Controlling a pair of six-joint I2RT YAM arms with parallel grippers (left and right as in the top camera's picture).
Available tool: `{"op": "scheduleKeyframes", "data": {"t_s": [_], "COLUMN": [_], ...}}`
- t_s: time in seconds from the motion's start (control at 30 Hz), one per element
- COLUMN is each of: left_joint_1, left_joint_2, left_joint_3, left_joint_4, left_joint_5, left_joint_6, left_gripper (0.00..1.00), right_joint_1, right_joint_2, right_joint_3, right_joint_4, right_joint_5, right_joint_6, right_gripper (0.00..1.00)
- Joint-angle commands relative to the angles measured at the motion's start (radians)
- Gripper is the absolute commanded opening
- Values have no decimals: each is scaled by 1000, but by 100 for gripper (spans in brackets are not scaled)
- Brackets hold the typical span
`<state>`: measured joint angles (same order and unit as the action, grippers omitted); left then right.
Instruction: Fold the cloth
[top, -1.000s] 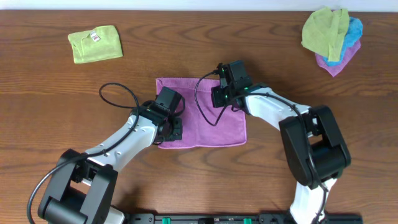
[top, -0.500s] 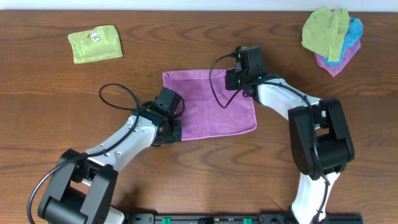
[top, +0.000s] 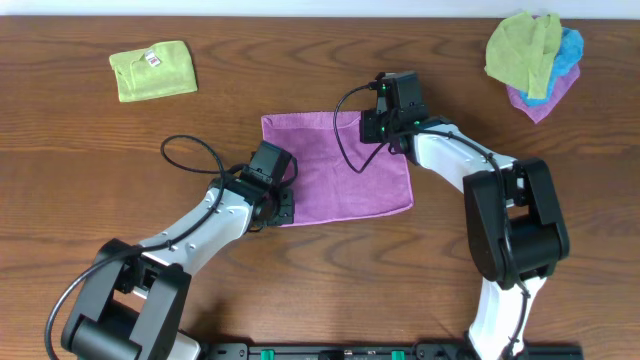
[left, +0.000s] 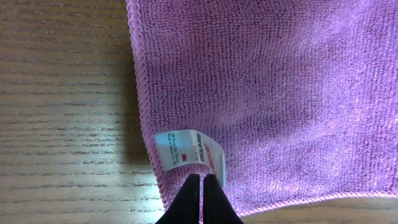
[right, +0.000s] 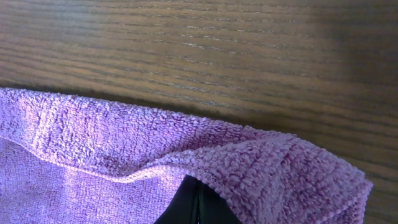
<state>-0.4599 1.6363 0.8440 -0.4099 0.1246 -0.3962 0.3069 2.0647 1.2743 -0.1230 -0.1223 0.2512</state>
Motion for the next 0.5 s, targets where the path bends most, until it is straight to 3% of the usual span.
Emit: {"op": "scheduleKeyframes", "data": {"t_s": [0.0, 0.47], "left_joint_1": [1, 1], "left_joint_2": [13, 34], "left_joint_3": [1, -2], "left_joint_4": [0, 50], "left_joint_5": [-1, -49], "left_joint_6": [-9, -9], "left_gripper": [6, 6], "right_joint_1": [10, 10], "right_joint_2": [11, 11], "right_joint_3": [16, 16], "right_joint_4": [-2, 16], "right_joint_5": [-9, -9], "right_joint_6": [-2, -2], "right_gripper": [2, 2]}}
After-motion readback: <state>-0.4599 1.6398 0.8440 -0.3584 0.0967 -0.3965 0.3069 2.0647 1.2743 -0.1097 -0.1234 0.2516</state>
